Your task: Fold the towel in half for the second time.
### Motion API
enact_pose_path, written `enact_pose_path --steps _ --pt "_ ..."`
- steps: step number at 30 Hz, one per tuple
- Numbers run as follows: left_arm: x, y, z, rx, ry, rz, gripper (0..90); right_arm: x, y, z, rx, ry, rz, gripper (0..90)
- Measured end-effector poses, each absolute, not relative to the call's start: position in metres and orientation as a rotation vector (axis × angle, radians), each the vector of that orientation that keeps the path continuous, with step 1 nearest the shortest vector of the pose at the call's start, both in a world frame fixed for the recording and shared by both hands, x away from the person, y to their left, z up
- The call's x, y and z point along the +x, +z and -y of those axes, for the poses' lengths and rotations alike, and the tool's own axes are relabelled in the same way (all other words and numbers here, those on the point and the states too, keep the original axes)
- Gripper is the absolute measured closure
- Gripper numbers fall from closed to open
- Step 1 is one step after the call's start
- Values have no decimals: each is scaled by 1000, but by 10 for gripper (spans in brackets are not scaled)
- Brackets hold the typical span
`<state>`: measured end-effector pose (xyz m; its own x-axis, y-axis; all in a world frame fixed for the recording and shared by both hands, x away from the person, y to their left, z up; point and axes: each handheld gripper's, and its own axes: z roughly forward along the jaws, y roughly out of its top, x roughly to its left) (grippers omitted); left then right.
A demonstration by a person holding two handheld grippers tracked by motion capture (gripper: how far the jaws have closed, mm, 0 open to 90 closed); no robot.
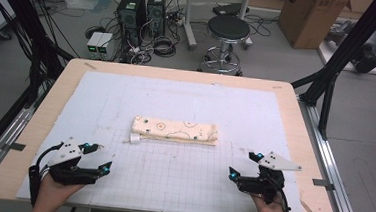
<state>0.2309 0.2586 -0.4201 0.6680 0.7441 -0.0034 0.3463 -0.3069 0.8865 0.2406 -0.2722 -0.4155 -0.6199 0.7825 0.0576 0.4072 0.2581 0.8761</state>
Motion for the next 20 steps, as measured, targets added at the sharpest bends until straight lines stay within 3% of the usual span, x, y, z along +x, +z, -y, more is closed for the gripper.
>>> enact_pose_path --steps 20 --pt "238 -425 -264 1886 524 -867 229 237 -419 268 1062 1297 -2150 116"
